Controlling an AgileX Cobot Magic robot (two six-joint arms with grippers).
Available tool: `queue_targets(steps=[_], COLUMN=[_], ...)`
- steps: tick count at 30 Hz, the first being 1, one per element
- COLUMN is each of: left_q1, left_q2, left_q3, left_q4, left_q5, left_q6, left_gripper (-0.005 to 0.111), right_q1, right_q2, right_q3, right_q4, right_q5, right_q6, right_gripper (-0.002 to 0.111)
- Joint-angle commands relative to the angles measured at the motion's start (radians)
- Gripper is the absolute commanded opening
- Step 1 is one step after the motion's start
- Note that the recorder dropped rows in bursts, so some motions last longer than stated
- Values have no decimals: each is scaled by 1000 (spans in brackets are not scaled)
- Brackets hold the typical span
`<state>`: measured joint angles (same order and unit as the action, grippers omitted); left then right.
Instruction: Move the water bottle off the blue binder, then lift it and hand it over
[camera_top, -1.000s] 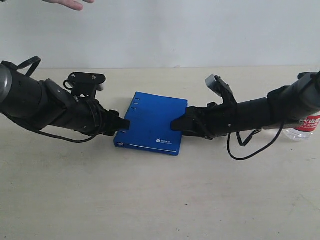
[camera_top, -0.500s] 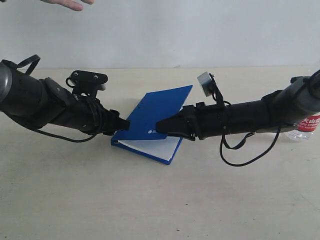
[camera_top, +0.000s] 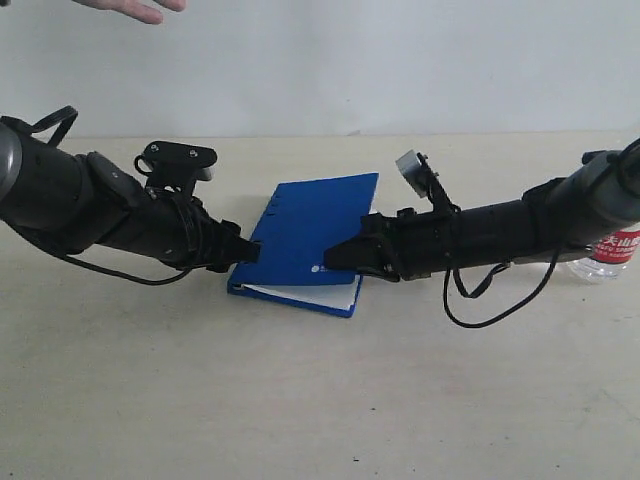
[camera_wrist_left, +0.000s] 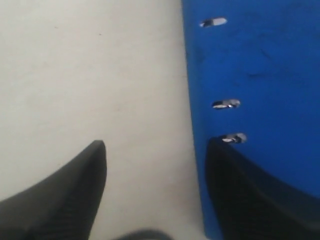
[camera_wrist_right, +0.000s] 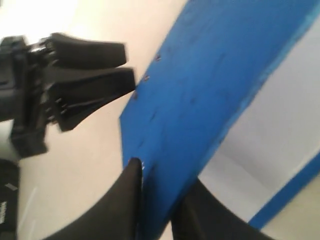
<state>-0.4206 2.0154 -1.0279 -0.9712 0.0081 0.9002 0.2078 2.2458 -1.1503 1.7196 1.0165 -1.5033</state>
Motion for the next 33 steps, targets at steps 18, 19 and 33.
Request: queue_targets(steps=[18,19,33], left_q1=[34,46,75], left_q2=[59,62,63], left_q3=[-43,-43,-43], left_q4=[-45,-61,-520], left_q5=[207,223,428], left_q6=[-50,-50,309], left_gripper=[56,56,56], right_q1=[-108,-132,-215], right_q2=[-12,-16,-121], right_q3=[-25,-25,48], right_q4=[-329,-338,-511], right_q5=[205,205,205], right_q6=[126,129,338], right_gripper=[0,0,0])
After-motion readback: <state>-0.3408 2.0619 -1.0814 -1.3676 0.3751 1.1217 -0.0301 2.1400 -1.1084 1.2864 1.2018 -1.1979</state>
